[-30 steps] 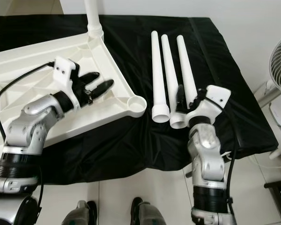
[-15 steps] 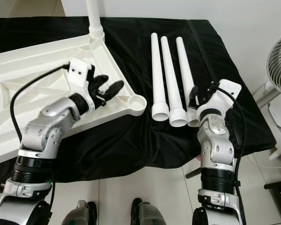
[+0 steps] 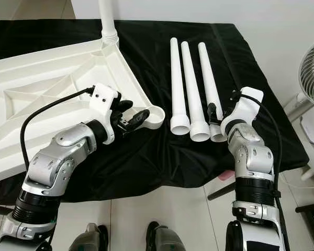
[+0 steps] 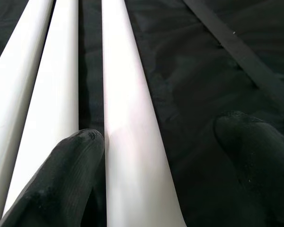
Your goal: Building children table
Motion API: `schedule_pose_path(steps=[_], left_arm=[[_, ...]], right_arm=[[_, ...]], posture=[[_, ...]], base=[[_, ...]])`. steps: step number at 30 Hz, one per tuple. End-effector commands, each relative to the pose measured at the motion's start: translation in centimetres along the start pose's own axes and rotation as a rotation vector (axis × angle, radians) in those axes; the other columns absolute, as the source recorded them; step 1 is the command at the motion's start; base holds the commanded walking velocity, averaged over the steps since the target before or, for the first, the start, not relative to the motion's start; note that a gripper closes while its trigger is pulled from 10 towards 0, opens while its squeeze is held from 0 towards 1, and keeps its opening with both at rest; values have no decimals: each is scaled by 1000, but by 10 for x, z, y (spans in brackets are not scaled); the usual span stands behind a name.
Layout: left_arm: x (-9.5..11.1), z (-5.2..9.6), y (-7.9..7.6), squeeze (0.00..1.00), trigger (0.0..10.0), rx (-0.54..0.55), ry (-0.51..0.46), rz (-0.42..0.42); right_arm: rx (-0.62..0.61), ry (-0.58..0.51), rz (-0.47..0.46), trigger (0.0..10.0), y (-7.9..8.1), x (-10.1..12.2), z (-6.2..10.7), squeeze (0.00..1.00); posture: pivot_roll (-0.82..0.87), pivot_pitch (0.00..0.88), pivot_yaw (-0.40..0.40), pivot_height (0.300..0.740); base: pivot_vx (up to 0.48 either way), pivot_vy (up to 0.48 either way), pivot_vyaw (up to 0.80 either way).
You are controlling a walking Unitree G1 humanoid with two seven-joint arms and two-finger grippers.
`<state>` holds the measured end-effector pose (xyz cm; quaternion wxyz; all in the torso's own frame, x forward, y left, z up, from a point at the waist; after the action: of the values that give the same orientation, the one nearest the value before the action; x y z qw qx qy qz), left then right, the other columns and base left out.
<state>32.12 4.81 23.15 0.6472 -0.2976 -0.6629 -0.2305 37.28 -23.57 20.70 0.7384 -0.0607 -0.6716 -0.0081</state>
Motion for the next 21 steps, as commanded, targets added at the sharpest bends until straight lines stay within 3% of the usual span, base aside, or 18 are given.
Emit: schedule_pose_path(steps=[1,5,8,10,16,21], left_arm=[[-3,1,-2,0,10000,3,15,3],[-2,1,-4,0,10000,4,12,3],[-2,1,-4,0,10000,5,11,1],[0,1,-6,0,10000,8,4,3],[1,1,-6,0,10000,16,-4,7],[2,1,-8,0,10000,18,-10,11]], right_arm=[[32,106,-10,10000,0,-20,0,0],[105,226,-31,10000,5,-34,2,0],[119,249,-44,10000,5,-36,3,0],[153,309,-121,10000,7,-42,3,0],[179,385,-193,10000,8,-51,5,0],[195,464,-321,10000,8,-63,6,0]], posture=[[33,196,-68,740],[28,192,-72,740],[28,192,-72,740],[25,180,-76,740],[27,171,-81,740],[28,168,-82,740]], base=[[0,0,0],[0,0,0],[0,0,0],[0,0,0],[0,0,0],[0,0,0]])
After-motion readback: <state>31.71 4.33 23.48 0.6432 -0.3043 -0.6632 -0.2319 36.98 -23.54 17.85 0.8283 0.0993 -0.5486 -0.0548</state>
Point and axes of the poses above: a point about 5 cm out from each wrist's last joint towards the gripper, its own z axis pointing back from the gripper into the wrist, its own x axis along the axis of the wrist's last joint, y = z × x, the point moved 3 cm from there along -z, pointing out of the wrist towards the gripper, and after that the axes turned 8 degrees about z, right-handed, at the moved point
